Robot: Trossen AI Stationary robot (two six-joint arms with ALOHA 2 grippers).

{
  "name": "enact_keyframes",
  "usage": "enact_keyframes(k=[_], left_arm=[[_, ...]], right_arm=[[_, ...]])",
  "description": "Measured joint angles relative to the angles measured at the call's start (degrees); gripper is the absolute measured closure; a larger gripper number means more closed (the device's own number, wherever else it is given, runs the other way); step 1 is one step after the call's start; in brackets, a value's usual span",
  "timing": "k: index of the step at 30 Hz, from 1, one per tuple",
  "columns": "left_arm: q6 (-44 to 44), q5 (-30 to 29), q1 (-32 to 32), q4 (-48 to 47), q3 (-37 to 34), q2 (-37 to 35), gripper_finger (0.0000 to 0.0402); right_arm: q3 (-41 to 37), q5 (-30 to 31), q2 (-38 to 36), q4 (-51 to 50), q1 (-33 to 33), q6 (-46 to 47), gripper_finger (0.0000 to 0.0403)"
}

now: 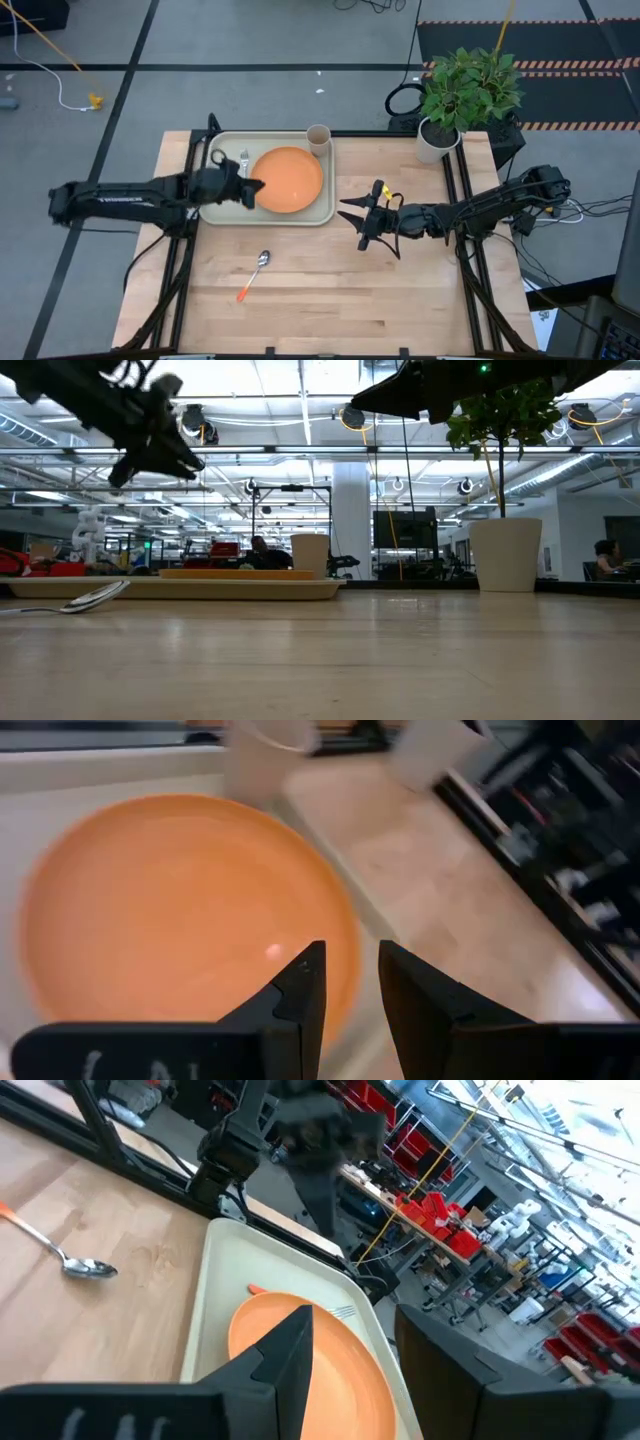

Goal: Pick and place plate/cup/fork/spoon on tray
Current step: Put the orange spoon on the white serving tray to the left side of the orange fork

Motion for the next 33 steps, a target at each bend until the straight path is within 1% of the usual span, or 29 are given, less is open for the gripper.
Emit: enact_keyframes(k=[2,7,13,18,21,24,29,31,33], left_arm=[[0.0,-3.6,-5.9,0.0,0.9,0.3,0.0305],[-0.6,-13.3,-19.3,-0.1,3.9,3.5,0.0305],[-0.9,-19.8,-30.7,-0.1,9.2,11.4,0.0305],[-1.0,-23.4,-36.5,-1.3,14.7,20.0,0.0305],[-0.9,-24.3,-38.9,-1.4,18.2,25.5,0.0305],[-2.0,-24.2,-40.6,-4.4,22.7,30.9,0.0305],[-8.7,-24.2,-43.5,-12.4,31.8,41.0,0.0305],[-13.4,-23.7,-44.4,-18.3,36.1,45.4,0.0305],[-19.8,-21.3,-44.9,-24.7,40.9,49.8,0.0305]], right_arm=[[0.0,0.0,0.0,0.0,0.0,1.2,0.0268],[0.0,-0.1,0.0,-1.7,0.1,6.1,0.0268],[0.0,-0.2,0.0,-5.3,0.5,14.5,0.0268],[0.0,-0.2,0.0,-7.3,2.2,19.3,0.0268],[0.0,-0.3,0.0,-8.9,3.3,21.6,0.0268],[0.0,-0.3,0.0,-10.6,4.4,23.5,0.0268],[0.0,-0.4,0.0,-17.2,6.5,27.5,0.0268],[0.0,-0.4,0.0,-20.4,7.6,28.9,0.0268],[0.0,-0.4,0.0,-23.5,8.8,30.0,0.0268]])
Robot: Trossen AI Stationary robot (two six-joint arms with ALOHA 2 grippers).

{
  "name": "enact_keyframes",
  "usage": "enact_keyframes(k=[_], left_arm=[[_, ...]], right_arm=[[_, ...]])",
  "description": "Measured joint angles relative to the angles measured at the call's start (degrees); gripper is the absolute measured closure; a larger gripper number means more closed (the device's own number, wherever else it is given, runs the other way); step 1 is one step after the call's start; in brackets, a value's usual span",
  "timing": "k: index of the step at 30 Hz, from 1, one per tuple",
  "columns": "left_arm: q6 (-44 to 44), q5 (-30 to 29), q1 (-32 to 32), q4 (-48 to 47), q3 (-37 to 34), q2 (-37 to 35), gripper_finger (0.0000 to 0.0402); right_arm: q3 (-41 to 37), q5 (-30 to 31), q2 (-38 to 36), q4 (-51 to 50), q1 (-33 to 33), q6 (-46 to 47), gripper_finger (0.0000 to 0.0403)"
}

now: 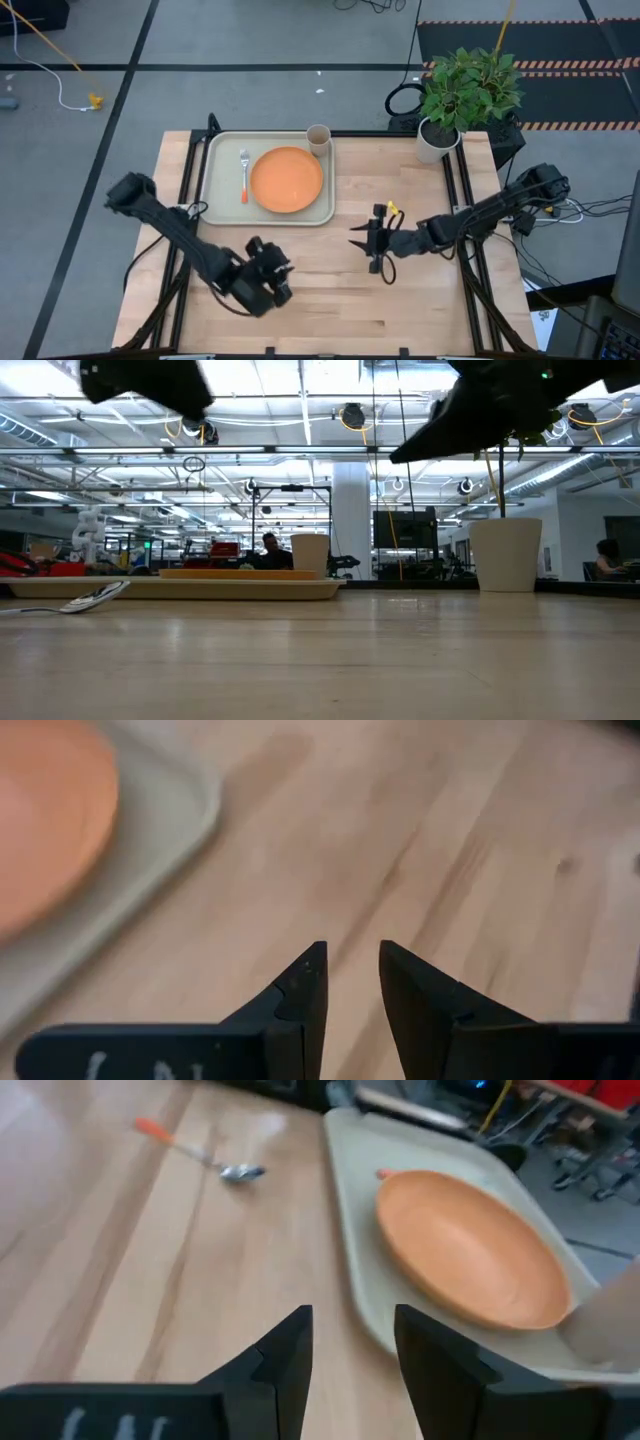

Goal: Pick and place plate/cup/fork/spoon on tray
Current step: Put the orange spoon on the white serving tray to the left side of the orange fork

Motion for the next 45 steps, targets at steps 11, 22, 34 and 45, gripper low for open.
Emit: enact_keyframes(k=[11,22,34,45], left_arm=[[-32.1,22.3,-1.0,-26.1,10.0,14.1,0.0305],[-39.6,26.2,-1.6,-29.7,7.8,16.4,0.0301],[-33.2,26.3,2.1,-23.3,-0.7,16.4,0.0229],[-28.4,27.7,4.2,-15.4,-5.2,15.9,0.0279]], right_arm=[[0.0,0.0,0.0,-4.0,6.2,1.0,0.0268],[0.0,0.0,0.0,-4.7,9.7,0.6,0.0268],[0.0,0.2,0.0,-4.5,10.0,0.9,0.0268],[0.0,0.2,0.0,-4.8,10.0,0.9,0.0268]])
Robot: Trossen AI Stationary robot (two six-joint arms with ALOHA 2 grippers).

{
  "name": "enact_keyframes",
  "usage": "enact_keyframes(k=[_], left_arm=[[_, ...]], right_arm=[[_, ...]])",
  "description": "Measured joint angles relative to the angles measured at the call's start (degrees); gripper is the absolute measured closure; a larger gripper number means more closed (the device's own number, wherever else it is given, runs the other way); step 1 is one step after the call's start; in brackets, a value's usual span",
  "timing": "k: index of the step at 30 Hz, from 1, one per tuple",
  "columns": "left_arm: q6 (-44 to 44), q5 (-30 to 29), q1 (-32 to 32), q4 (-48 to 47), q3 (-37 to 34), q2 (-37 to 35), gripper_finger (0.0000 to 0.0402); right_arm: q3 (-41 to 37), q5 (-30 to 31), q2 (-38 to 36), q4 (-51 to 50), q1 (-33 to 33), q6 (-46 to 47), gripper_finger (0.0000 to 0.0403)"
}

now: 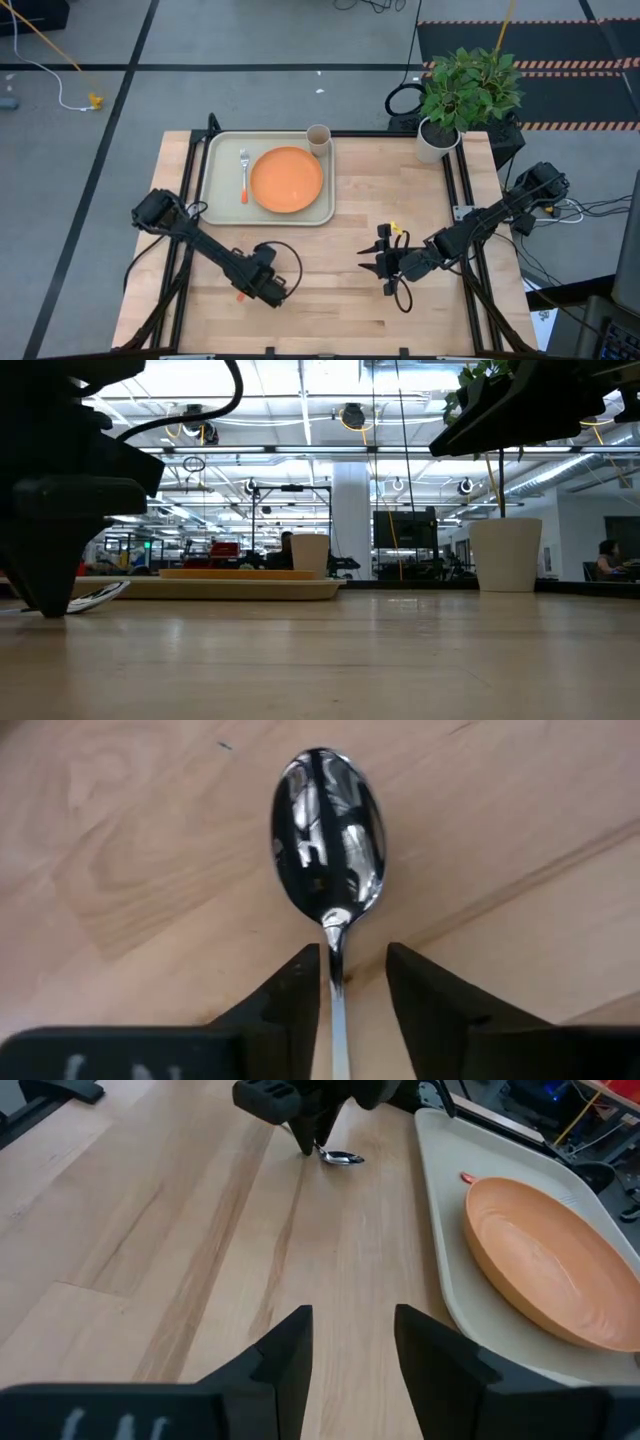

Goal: Pick and place plate/cup/fork/spoon on tray
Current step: Put the orange spoon on the white serving tray to the left side of the orange fork

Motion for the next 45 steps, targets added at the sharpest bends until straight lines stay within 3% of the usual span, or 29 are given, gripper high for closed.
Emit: enact_keyframes(k=[12,20,28,45], left_arm=[[1.9,3.5,1.9,1.1,-0.2,-0.9,0.0391],[5.4,3.2,4.2,-1.0,-0.1,-1.6,0.0384],[7.4,-3.3,6.4,-5.9,-0.2,-7.0,0.0387],[14.5,-20.4,13.2,-22.9,0.0,-27.1,0.0395]], right_arm=[[0.0,0.3,0.0,0.7,-1.3,-3.2,0.0268],[0.0,0.3,0.0,0.7,-4.3,-5.6,0.0268],[0.0,0.3,0.0,0.8,-9.1,-7.6,0.0268],[0.0,0.0,0.0,2.7,-18.0,-13.0,0.0268]])
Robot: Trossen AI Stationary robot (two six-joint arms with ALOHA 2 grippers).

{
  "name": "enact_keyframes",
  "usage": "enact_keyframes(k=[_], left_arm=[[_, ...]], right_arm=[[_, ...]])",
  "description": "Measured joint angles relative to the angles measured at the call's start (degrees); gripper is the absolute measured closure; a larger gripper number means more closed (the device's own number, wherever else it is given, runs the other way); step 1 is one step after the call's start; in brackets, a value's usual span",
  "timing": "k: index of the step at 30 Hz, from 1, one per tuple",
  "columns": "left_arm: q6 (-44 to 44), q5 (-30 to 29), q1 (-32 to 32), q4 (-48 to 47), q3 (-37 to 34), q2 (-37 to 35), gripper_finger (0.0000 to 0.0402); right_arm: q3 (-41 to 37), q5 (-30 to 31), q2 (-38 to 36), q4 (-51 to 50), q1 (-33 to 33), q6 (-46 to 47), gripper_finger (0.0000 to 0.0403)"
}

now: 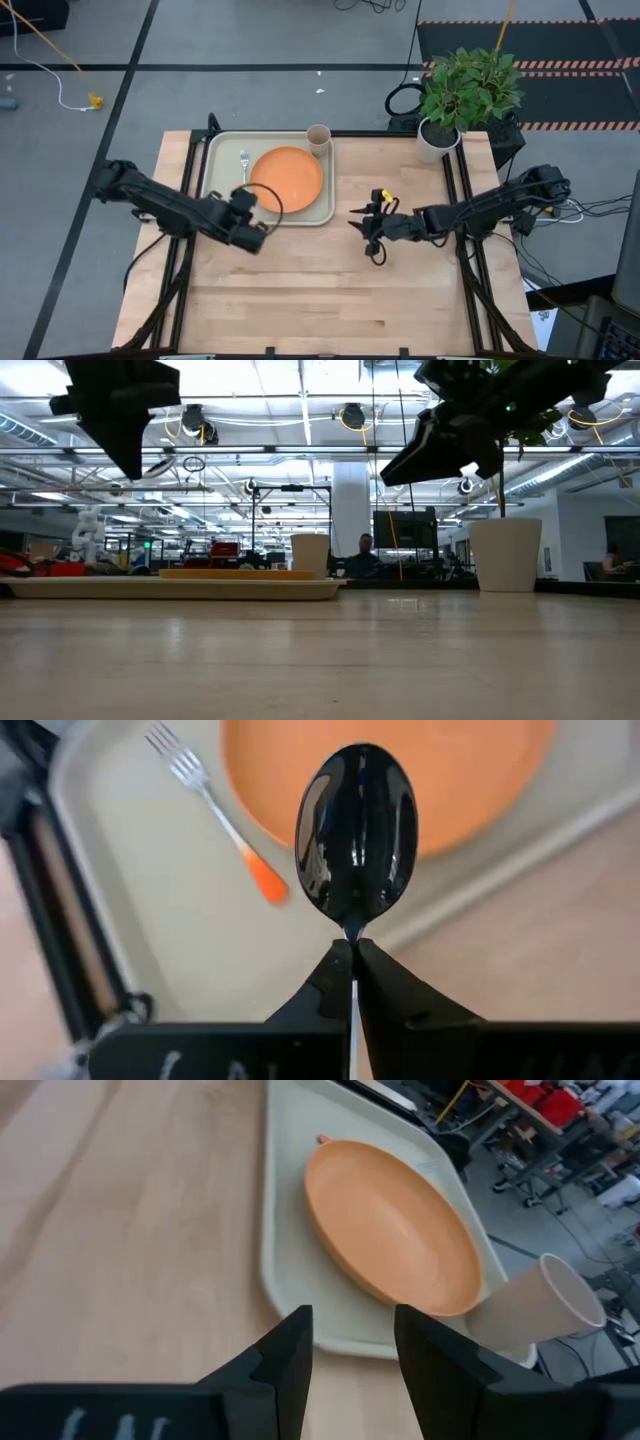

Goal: Pick and place plate/cup/fork/spoon on tray
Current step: Put the orange spoon on the white serving tray to the left side of the orange fork

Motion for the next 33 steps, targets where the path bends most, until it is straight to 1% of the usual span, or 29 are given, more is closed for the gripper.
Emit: enact_keyframes(k=[5,10,16,21,24,27,33], left_arm=[[3.2,-4.0,4.4,-4.3,0.0,-5.1,0.0395],[7.7,-6.6,10.5,-5.3,0.0,-8.8,0.0393],[14.2,-10.6,19.4,-5.2,0.0,-10.5,0.0397],[17.9,-11.1,27.4,-4.8,0.0,-10.6,0.0394],[19.7,-11.3,31.7,-2.0,-1.5,-10.6,0.0398],[22.2,-10.8,35.8,2.9,-4.6,-10.6,0.0393],[28.2,-6.1,43.6,17.2,-12.6,-10.6,0.0398]], right_arm=[[0.0,0.0,0.0,1.5,-2.0,-1.8,0.0268],[0.0,0.0,0.0,1.9,-3.9,-3.7,0.0268],[0.0,-0.1,0.0,2.9,-5.9,-5.2,0.0268],[0.0,-0.2,0.0,3.6,-7.1,-5.6,0.0268],[0.0,-0.2,0.0,3.6,-7.5,-6.3,0.0268],[0.0,-0.2,0.0,3.6,-7.6,-6.5,0.0268],[0.0,-0.2,0.0,3.6,-7.6,-6.5,0.0268]])
